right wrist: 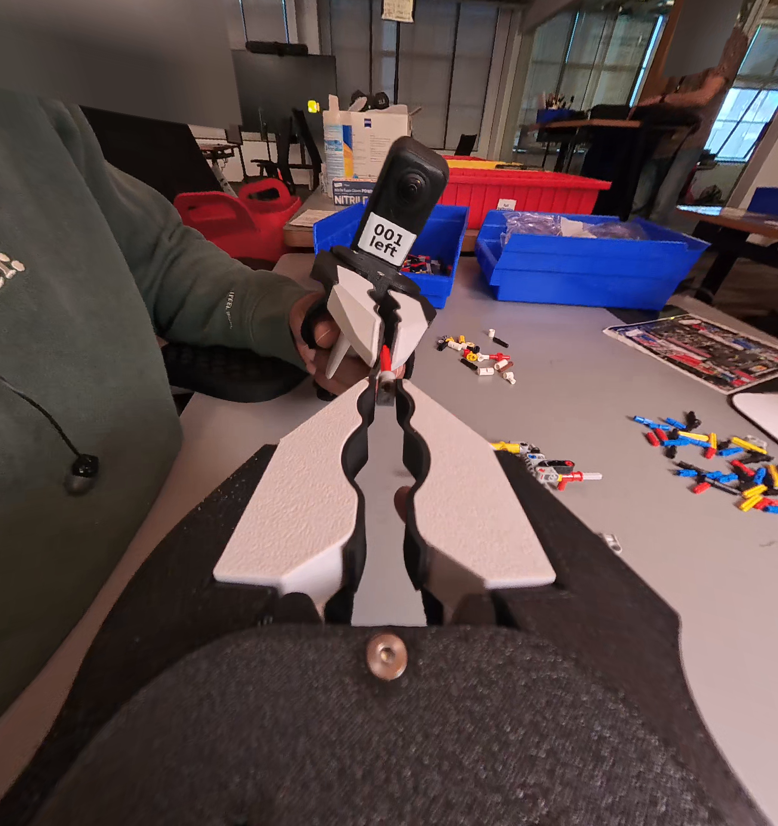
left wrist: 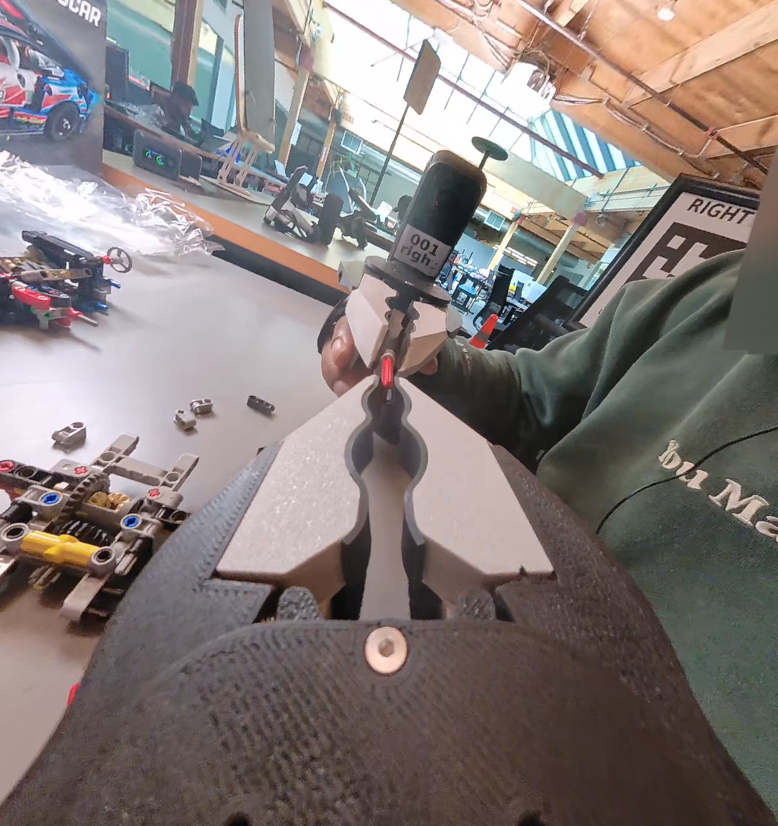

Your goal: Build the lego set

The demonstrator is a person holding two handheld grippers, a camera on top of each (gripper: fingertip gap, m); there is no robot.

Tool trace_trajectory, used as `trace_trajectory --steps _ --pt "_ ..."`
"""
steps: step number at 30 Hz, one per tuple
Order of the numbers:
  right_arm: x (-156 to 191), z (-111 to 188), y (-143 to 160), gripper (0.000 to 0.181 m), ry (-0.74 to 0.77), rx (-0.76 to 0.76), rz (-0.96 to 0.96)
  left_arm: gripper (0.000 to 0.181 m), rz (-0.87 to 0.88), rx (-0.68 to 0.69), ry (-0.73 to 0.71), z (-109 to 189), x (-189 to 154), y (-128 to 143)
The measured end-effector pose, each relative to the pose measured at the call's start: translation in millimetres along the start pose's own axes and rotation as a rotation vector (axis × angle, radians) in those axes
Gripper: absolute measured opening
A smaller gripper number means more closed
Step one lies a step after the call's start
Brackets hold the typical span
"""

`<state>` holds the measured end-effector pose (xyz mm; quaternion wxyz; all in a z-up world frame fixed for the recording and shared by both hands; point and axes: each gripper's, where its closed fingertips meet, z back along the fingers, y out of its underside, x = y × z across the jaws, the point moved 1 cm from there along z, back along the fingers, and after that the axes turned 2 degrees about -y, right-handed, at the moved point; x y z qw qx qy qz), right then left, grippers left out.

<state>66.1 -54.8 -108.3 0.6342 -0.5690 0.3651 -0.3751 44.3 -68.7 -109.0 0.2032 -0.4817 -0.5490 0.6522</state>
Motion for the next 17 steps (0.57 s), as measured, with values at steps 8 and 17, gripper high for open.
trace_trajectory --steps 8,17 --pt "3 -1 -4 0.006 0.026 0.012 0.093 0.002 0.011 -0.014 0.040 1 -4 0" --pt "11 -2 6 0.006 -0.005 0.099 0.139 0.001 -0.028 0.068 0.051 2 -5 11"
